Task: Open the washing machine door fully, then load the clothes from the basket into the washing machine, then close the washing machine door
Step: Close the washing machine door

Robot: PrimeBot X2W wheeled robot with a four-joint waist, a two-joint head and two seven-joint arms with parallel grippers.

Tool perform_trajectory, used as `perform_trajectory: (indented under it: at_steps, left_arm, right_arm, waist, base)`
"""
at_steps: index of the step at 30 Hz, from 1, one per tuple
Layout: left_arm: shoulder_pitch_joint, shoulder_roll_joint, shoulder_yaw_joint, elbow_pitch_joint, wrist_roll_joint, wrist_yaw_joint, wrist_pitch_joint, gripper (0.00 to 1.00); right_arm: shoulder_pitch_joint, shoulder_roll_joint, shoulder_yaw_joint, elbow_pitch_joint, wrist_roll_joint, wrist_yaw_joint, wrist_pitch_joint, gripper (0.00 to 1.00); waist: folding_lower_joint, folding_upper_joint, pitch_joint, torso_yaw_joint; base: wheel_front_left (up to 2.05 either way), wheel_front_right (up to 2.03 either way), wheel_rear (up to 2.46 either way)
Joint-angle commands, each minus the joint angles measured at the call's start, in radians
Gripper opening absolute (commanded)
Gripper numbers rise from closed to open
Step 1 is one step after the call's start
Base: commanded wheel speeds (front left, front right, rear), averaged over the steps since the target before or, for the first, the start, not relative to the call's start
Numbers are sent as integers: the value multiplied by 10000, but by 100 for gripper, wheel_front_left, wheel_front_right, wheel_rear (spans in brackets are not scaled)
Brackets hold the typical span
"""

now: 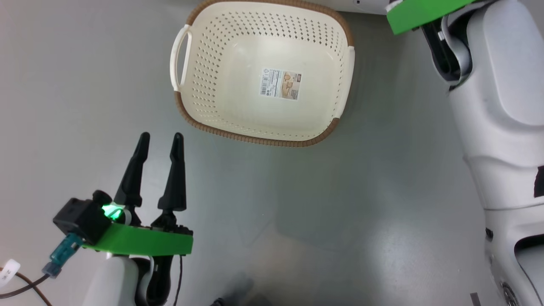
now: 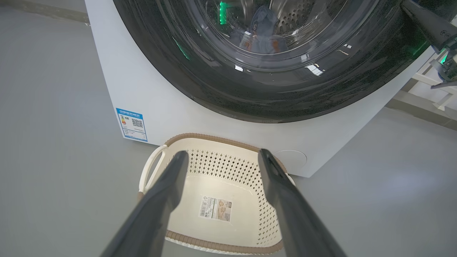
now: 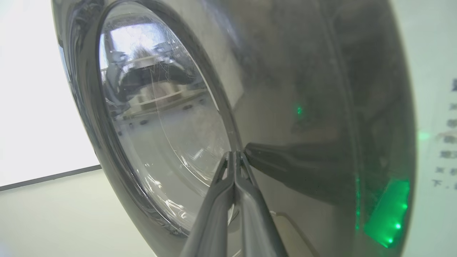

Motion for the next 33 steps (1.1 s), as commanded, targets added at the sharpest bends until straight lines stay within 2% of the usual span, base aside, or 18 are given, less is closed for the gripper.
perform_trajectory:
  at_steps: [1,8,25,26,27,28,29,33]
  left_arm:
    - [3,237,457,-142,131,-25,-80,100]
    - [153,237,716,-170,396,-28,-80,100]
    - [600,237,1504,-230,1278,-30,-80,100]
    - [662,237,1543,-258,1334,-30,-80,100]
    - [729,237,1587,-274,1378,-30,-80,100]
    - [790,237,1642,-292,1422,-30,-80,100]
    - [854,237,1707,-322,1449,-30,-80,100]
    - [1140,237,1921,-380,1538,-30,-80,100]
  right_arm:
    - [494,304,280,-321,310,-67,-33,0]
    - [1647,231,989,-722,819,-67,-44,0]
    - [4490,400,1210,-1582,1402,-67,-46,0]
    - [4642,418,1214,-1583,1431,-67,-46,11]
    - [4798,432,1205,-1588,1441,-67,-46,36]
    - [4950,448,1197,-1593,1453,-67,-46,93]
    - [5097,467,1175,-1611,1460,-67,-46,100]
    - [5716,541,995,-1754,1471,-67,-47,100]
  waist:
    - [0,0,-180,-129]
    - [0,0,-721,-496]
    - [0,0,-2330,-1885]
    - [0,0,-2429,-1958]
    - [0,0,-2528,-2029]
    - [0,0,-2624,-2098]
    - [0,0,-2722,-2164]
    - [0,0,-3127,-2402]
  base:
    - [0,0,0]
    - [0,0,0]
    - [0,0,0]
    - [0,0,0]
    - [0,0,0]
    - [0,0,0]
    - [0,0,0]
    - [0,0,0]
